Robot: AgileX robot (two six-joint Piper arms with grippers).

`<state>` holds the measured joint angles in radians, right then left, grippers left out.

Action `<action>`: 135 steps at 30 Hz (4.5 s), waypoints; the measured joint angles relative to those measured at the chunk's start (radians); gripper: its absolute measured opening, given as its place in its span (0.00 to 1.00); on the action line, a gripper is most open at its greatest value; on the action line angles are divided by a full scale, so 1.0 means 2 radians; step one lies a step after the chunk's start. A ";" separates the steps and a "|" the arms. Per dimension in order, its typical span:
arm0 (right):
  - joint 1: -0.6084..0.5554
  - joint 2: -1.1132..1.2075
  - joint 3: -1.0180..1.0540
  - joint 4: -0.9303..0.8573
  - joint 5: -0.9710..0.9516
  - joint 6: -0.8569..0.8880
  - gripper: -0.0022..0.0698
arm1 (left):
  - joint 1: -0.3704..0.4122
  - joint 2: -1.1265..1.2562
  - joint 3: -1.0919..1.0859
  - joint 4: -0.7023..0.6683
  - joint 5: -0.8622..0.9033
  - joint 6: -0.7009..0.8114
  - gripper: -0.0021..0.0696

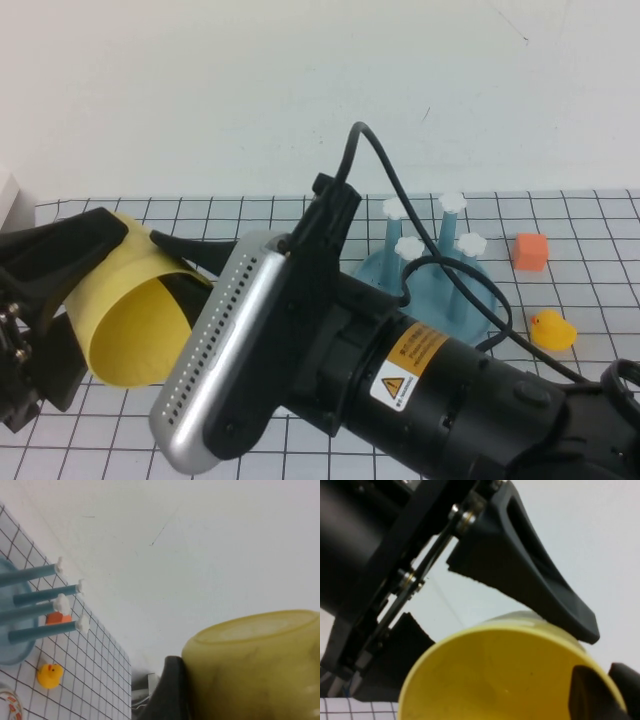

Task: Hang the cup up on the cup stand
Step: Adjust the cup with two arms, then place the cup on the cup holder

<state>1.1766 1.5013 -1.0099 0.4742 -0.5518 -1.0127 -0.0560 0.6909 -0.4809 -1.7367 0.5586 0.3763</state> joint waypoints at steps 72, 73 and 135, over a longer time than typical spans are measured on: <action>-0.047 -0.283 0.069 -0.384 0.890 0.371 0.03 | -0.173 0.457 -0.412 0.023 -0.010 0.720 0.83; -0.047 -0.283 0.069 -0.383 0.890 0.373 0.03 | -0.180 0.471 -0.419 0.023 -0.017 0.738 0.83; -0.047 -0.284 0.069 -0.378 0.890 0.382 0.03 | -0.193 0.799 -0.678 0.019 -0.058 0.670 0.96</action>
<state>1.0827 0.9330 -0.8725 -0.2818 1.2292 -0.2489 -0.4414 2.2889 -1.8374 -1.6988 0.4419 1.7162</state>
